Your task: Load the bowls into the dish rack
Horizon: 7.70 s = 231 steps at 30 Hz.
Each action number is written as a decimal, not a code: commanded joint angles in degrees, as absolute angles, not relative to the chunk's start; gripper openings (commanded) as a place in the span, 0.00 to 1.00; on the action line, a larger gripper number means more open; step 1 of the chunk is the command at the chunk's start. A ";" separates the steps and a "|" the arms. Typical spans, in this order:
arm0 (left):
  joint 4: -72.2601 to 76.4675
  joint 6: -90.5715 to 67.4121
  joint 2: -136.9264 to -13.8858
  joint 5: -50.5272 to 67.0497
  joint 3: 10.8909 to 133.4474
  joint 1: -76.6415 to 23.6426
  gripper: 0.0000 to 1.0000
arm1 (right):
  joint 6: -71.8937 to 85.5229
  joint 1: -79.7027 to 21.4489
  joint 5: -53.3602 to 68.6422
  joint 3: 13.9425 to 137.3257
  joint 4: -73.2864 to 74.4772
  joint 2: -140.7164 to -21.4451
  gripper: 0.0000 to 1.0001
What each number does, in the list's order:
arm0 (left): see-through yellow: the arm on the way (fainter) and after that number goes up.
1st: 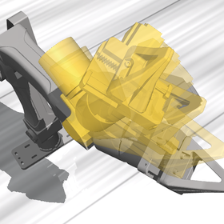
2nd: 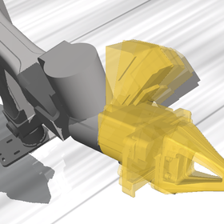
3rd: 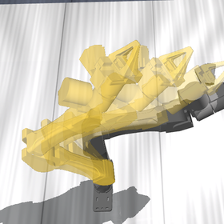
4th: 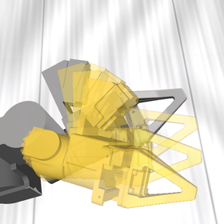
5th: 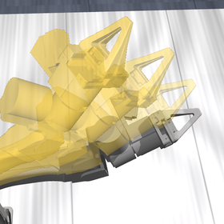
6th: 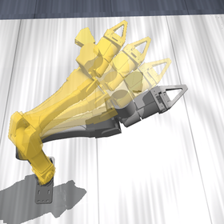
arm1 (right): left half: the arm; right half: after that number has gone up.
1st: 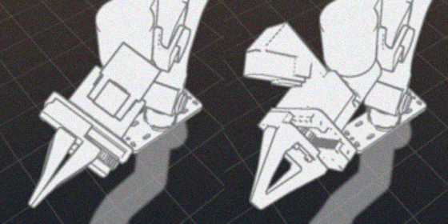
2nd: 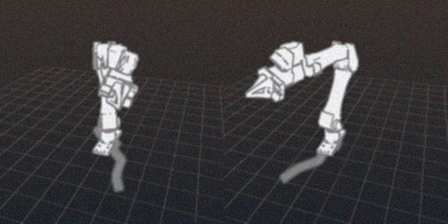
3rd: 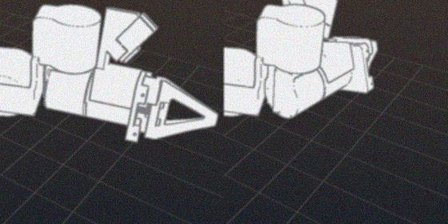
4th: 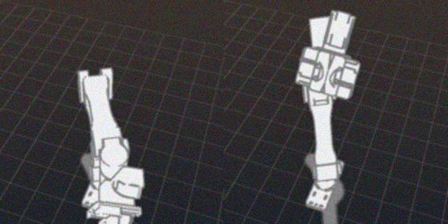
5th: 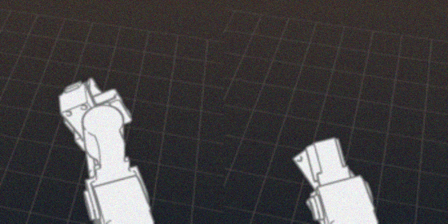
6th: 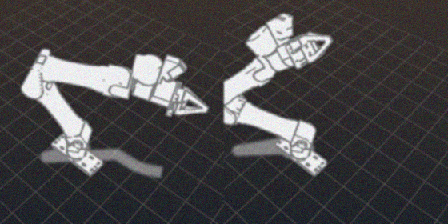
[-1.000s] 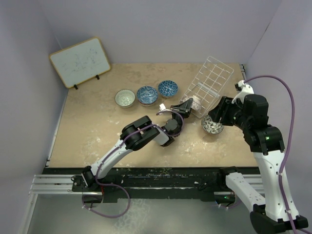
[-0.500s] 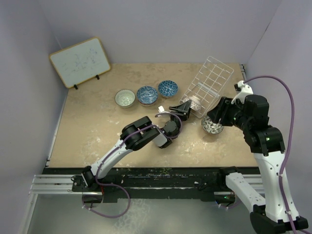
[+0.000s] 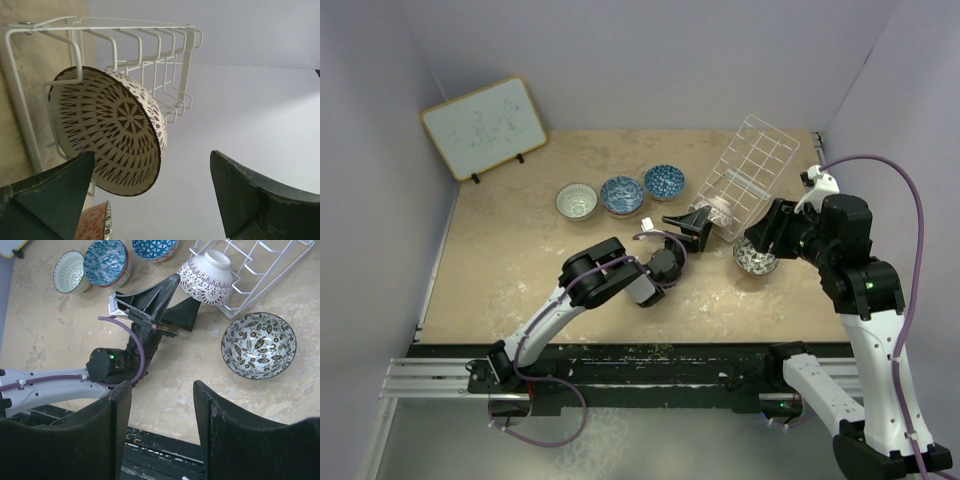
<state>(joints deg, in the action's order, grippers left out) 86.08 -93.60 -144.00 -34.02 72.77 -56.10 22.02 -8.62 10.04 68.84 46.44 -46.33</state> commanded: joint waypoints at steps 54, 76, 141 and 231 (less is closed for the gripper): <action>-5.05 7.76 -135.47 2.83 115.92 -69.16 0.97 | 23.17 -8.79 -0.46 99.85 51.82 -51.76 0.66; -13.08 12.09 -145.68 -1.15 125.61 -69.17 0.71 | 22.94 -8.79 -1.85 96.30 50.01 -51.32 0.66; 78.62 -78.03 -127.63 -12.93 87.28 -53.71 0.00 | 22.24 -9.40 -1.33 95.11 52.32 -47.75 0.57; 67.22 -89.98 -137.67 -34.67 89.95 -52.54 0.13 | 20.74 -12.92 1.72 86.30 52.01 -45.57 0.60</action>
<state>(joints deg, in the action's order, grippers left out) 71.64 -86.67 -144.35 -33.45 91.94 -53.34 21.78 -12.53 0.23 86.43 53.95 -45.93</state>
